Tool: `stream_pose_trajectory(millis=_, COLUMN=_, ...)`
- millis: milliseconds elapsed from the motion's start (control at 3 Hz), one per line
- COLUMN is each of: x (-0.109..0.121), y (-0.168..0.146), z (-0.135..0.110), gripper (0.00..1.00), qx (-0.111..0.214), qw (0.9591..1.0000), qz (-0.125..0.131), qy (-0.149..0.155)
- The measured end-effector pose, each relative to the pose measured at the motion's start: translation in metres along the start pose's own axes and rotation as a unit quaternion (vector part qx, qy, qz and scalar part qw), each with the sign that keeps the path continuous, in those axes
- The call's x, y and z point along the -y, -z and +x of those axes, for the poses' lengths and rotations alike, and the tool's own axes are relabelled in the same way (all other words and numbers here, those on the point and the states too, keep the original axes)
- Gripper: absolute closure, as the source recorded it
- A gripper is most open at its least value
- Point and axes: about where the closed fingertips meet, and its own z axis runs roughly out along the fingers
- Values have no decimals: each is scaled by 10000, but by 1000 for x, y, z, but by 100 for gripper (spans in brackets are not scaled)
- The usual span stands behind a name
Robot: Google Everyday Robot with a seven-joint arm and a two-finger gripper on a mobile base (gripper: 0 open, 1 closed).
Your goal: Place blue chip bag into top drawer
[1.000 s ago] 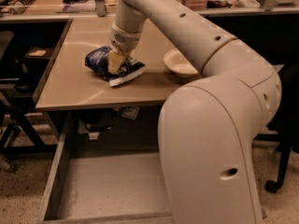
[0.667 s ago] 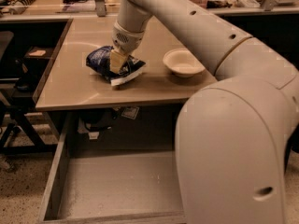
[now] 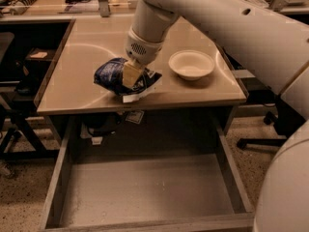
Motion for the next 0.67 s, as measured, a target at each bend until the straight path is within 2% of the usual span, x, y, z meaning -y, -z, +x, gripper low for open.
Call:
stream_pose_trajectory(millis=333, x=-1, y=1, z=-1, gripper=100, qx=-24, qw=10000, qz=-3, qy=48)
stream_pose_trajectory(millis=667, x=-22, y=4, z=16, gripper=100, qx=-145, qw=9999, qz=-86, qy=-10)
